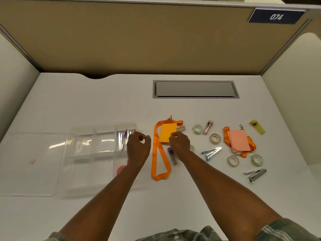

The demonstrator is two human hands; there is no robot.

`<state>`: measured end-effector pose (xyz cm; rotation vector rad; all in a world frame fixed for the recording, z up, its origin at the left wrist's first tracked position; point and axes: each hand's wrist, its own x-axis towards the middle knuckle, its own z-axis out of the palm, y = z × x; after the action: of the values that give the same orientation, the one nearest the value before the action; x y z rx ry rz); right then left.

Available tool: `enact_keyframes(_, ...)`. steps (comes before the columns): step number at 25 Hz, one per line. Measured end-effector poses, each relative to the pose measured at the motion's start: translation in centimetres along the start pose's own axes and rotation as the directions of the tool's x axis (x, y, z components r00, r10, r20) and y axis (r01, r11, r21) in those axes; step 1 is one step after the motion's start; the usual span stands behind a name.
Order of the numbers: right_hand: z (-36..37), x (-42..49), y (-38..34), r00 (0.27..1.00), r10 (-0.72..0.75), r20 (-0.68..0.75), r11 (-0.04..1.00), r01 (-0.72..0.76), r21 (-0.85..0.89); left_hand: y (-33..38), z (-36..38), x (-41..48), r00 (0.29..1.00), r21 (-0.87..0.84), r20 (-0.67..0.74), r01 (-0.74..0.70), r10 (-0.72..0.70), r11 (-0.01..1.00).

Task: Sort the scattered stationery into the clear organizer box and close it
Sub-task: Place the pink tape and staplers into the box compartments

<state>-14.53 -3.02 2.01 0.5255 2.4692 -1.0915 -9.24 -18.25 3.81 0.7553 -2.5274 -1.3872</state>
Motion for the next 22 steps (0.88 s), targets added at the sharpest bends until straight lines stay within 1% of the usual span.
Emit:
enact_keyframes(1,-0.4,0.2,0.3,0.999,-0.007,0.031,1.000,0.007,0.010,0.1,0.5,-0.4,1.000,0.023,0.006,-0.016,0.016,1.000)
enact_keyframes(3,-0.7,0.3,0.7,0.999,0.003,0.050,0.997,-0.007,0.075,0.4,1.2,-1.1,0.999,0.064,0.024,-0.034,0.033,0.997)
enact_keyframes(5,-1.5,-0.1,1.5,0.999,0.025,0.030,0.991,-0.029,0.131,0.7,1.9,-1.6,0.998,0.068,0.050,-0.039,0.036,0.997)
enact_keyframes(6,-2.2,-0.4,2.2,1.000,0.028,0.010,0.992,-0.029,0.125,0.9,2.3,-1.9,0.997,0.072,0.064,-0.048,0.043,0.996)
enact_keyframes(9,-4.7,-1.5,5.9,0.998,0.020,-0.053,0.999,-0.018,0.029,1.4,3.7,-2.8,0.993,0.109,0.105,-0.066,0.054,0.992)
enact_keyframes(12,-7.1,-2.5,9.7,0.998,-0.017,-0.058,1.000,0.016,-0.023,1.9,5.7,-3.8,0.990,0.161,0.143,-0.043,0.020,0.986)
enact_keyframes(15,-8.7,-3.5,12.0,0.981,-0.162,-0.104,0.984,0.153,-0.093,2.7,7.7,-4.6,0.983,0.187,0.184,-0.035,0.000,0.982)
enact_keyframes(18,-10.2,-3.9,13.7,0.952,-0.266,-0.153,0.956,0.241,-0.165,3.7,10.0,-5.7,0.972,0.188,0.227,-0.100,0.055,0.977)
enact_keyframes(20,-11.5,-3.6,15.0,0.951,-0.269,-0.151,0.944,0.230,-0.236,4.4,11.7,-6.5,0.962,0.221,0.262,-0.134,0.073,0.966)
enact_keyframes(22,-13.2,-3.3,16.7,0.959,-0.236,-0.153,0.942,0.188,-0.277,5.1,13.7,-7.4,0.944,0.281,0.318,-0.182,0.088,0.942)
